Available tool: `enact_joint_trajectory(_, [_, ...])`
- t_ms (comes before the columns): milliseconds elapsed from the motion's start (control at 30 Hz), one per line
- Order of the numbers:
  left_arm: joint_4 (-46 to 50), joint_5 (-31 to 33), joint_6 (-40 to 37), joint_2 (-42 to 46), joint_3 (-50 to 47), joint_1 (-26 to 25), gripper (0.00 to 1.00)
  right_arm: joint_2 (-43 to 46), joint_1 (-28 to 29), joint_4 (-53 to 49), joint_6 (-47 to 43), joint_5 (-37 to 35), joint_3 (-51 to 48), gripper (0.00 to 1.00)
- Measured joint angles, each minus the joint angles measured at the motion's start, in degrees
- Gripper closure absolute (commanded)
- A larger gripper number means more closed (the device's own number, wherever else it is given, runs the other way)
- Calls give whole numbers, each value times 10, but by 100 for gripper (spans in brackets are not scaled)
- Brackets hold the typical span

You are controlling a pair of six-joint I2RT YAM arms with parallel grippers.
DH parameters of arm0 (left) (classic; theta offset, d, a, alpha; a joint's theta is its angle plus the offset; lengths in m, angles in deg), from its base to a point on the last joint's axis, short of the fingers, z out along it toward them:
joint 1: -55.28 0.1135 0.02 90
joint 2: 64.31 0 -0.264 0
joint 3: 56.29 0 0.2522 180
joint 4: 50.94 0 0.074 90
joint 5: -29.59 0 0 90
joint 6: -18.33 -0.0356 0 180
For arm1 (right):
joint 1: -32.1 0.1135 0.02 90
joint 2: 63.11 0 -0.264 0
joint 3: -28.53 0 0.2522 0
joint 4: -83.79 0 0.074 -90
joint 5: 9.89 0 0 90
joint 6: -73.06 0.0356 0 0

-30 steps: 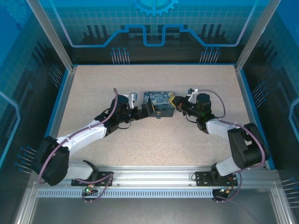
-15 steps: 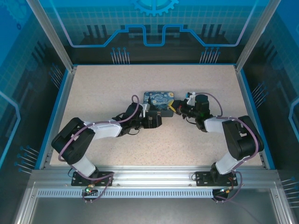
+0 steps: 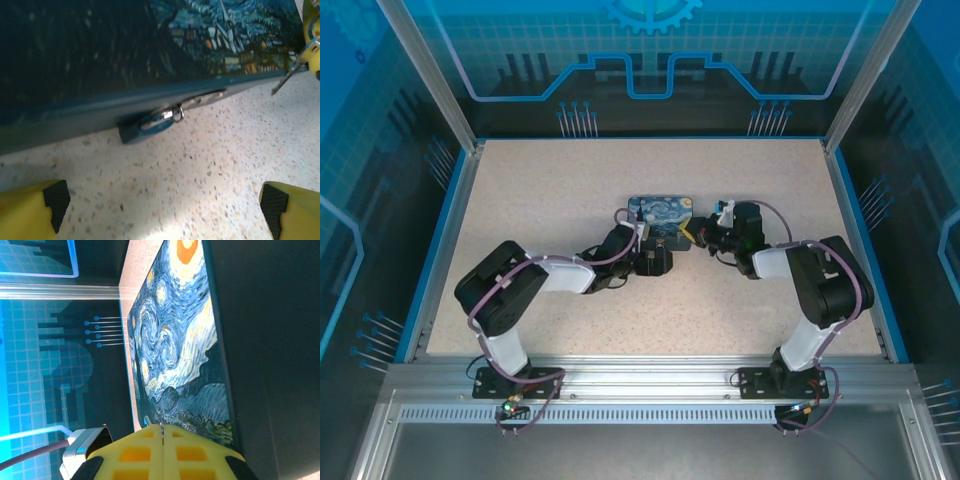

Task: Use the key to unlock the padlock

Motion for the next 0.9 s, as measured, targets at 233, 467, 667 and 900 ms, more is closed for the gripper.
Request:
enact_joint_trajectory(233, [-13, 43, -44, -36, 31, -11, 1, -7, 0, 5, 0, -12, 8, 100])
enact_joint_trajectory(467, [-29, 55, -65, -70, 61, -11, 1, -7, 0, -11, -10, -24, 18, 100])
enact_joint_trajectory(667, [-56, 53, -68, -96, 81, -11, 1, -7, 0, -26, -16, -27, 26, 100])
enact_joint_trajectory(900, [-90, 23, -41, -122, 106, -11, 1, -8, -4, -42, -24, -30, 34, 100])
